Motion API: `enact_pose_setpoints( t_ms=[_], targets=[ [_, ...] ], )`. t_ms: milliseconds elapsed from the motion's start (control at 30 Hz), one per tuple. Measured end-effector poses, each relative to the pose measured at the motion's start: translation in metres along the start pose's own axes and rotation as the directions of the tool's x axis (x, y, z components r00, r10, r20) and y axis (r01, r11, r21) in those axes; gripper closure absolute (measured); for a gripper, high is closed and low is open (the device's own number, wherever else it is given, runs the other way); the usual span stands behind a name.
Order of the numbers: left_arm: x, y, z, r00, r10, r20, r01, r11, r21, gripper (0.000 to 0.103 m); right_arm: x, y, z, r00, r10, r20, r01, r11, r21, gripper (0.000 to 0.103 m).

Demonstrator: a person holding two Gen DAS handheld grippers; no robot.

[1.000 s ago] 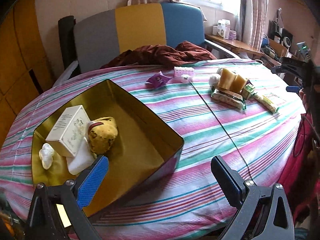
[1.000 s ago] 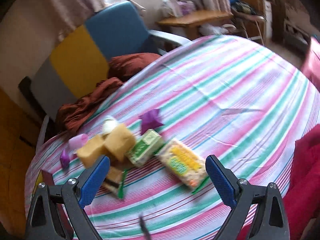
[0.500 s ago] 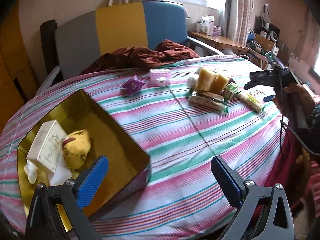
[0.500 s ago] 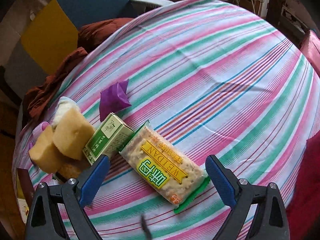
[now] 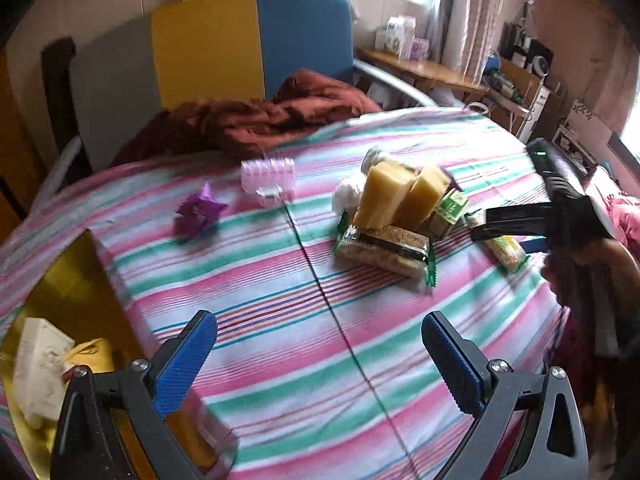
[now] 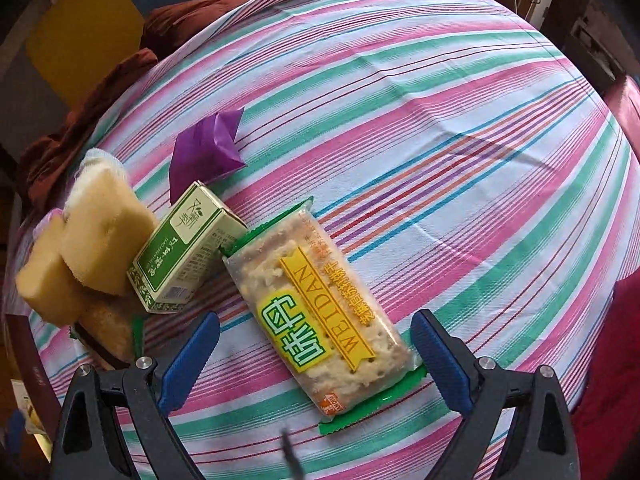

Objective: Organize objects
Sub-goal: 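Move both tools back to the item pile, right tool over the WEIDAN cracker pack, then grasp the yellow sponge with the left tool while the right tool grasps the WEIDAN cracker pack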

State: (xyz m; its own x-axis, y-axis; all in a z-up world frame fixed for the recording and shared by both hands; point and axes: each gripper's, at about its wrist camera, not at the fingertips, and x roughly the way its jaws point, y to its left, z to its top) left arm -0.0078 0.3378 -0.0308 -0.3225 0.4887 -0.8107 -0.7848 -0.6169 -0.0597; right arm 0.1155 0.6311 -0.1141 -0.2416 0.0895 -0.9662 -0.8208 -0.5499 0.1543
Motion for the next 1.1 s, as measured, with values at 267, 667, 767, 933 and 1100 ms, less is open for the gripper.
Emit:
enact_pose_setpoints(
  t_ms=[267,667,767,933,1100],
  targets=[
    [0.041,-0.007,0.031,0.99,-0.126,-0.058,0.126,0.992,0.007,0.0,-0.002,-0.002,-0.002,1.0,-0.022,-0.005,0.022,1.0,-0.019,0.005],
    [0.083,-0.029,0.078,0.993,-0.116,0.007,0.113,0.979,0.17,0.0,-0.007,-0.012,-0.004,1.0,-0.021,-0.006,0.021,0.999,-0.028,0.005],
    [0.092,-0.035,0.082,0.995,-0.095,-0.014,0.096,0.975,0.202,0.0,-0.009,-0.015,-0.004,1.0,-0.019,-0.006,0.019,0.999,-0.027,0.005],
    [0.094,-0.044,0.087,0.998,-0.055,0.026,0.047,0.972,0.232,0.006,-0.009,-0.017,-0.003,1.0,-0.017,-0.006,0.017,1.0,-0.024,0.005],
    [0.106,-0.054,0.093,0.995,-0.095,-0.029,0.099,0.959,0.267,0.053,-0.012,-0.024,-0.005,1.0,-0.02,-0.007,0.02,0.999,-0.025,0.006]
  ],
)
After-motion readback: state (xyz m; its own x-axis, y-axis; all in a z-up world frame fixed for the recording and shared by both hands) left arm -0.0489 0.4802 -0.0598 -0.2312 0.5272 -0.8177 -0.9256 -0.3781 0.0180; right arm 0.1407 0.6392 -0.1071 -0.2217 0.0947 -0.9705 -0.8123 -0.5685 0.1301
